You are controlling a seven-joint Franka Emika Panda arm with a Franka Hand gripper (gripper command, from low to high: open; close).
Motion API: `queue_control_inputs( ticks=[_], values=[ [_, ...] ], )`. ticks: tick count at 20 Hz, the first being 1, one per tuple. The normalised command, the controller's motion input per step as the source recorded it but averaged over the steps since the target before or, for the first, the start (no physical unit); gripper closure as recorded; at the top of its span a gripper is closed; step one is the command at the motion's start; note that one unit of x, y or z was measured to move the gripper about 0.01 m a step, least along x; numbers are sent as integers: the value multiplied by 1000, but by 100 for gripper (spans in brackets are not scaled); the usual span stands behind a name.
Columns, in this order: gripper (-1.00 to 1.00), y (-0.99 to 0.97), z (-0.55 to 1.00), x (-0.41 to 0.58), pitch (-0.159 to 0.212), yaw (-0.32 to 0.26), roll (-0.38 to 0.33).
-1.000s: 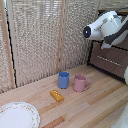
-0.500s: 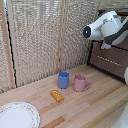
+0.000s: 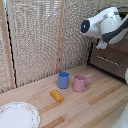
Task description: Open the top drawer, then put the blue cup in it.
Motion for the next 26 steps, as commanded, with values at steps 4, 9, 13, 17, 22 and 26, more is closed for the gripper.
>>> queue_control_inputs(
  ticks=[4,9,13,17,22,26],
  values=[
    [100,909,-441,14,49,0,169],
    [100,975,-446,56,56,8,75],
    [100,1000,-255,59,23,7,0],
    [100,642,-139,14,47,12,3],
    [-100,41,46,13,24,3,-49],
    [-100,0,482,-20,0,0,-42]
  ],
)
